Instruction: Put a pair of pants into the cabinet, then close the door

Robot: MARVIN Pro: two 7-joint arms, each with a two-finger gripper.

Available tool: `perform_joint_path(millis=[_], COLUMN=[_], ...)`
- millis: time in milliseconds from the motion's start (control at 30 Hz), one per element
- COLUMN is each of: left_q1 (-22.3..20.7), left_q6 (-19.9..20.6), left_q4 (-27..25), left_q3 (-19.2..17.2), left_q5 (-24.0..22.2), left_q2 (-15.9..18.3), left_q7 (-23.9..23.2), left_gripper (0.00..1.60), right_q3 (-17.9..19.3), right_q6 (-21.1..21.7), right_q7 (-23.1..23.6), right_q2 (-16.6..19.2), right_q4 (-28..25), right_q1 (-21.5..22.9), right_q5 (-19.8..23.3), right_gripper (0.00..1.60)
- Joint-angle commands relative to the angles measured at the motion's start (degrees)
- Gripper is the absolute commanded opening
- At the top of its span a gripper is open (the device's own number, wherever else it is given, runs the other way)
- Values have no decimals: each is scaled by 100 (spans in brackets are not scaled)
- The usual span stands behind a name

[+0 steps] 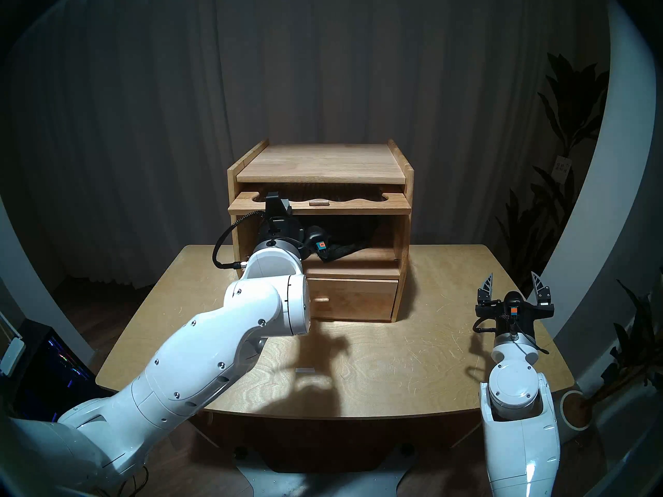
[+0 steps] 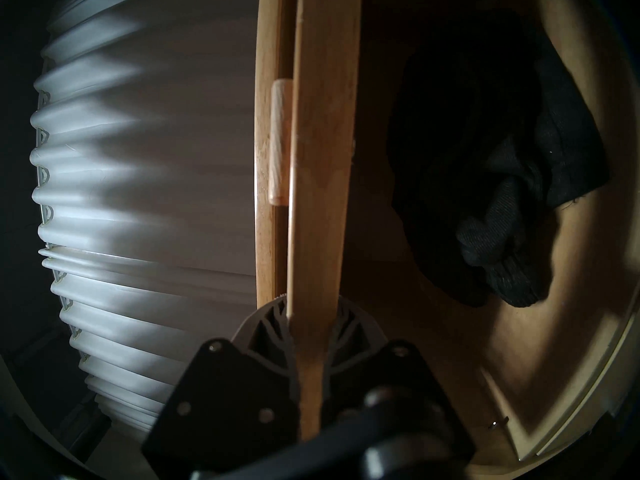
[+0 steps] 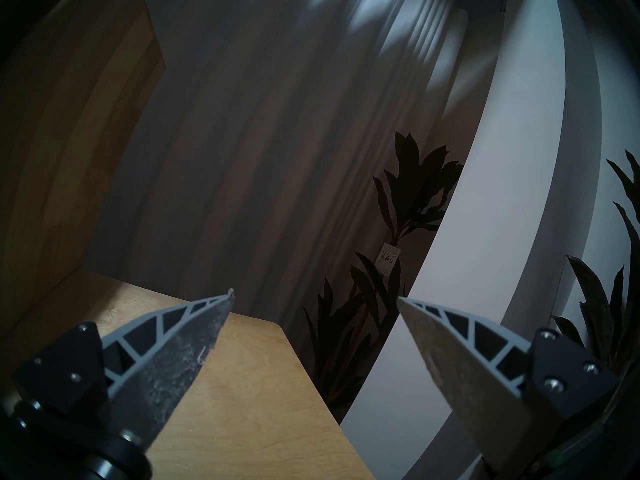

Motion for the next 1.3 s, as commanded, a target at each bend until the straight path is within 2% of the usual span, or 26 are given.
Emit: perform_joint_path(millis=[0,100,267,500,833,867,967,1033,1100,1267], left_q1=[107,122,-94,-404,-502,-506,-537,-582,-604,-709], left_q6=[132,132,120,-111,-379,-402,-512,-622,-690,-884], left_q4=[-449,-496,-178,85,246,277,384,472,533,707], left_q3=[31,41,1,-91,-101,-107,-140,-164,-192,-247], left_q5=[281,381,459,366,222,202,108,50,-2,-152], left_q2=[125,172,164,138,85,78,75,79,63,11], left_q7=[-36,-81,35,151,253,271,324,370,430,588], left_gripper=[0,0,0,0,3,16,37,105,160,160], right_q3=[6,5,40,154,174,168,156,141,134,159], right_q6=[-14,-10,-27,-54,-70,-70,-88,-69,-54,-66], right_q7=[16,12,21,8,-10,-13,-25,-40,-58,-107], right_q2=[44,60,110,141,114,115,124,118,111,106], right_q4=[-39,-14,49,27,30,35,91,53,16,36], right_q1=[79,103,149,77,37,41,66,57,45,34], right_q5=[9,7,21,41,70,69,67,51,40,24], right_gripper=[160,160,160,160,160,160,160,160,160,160])
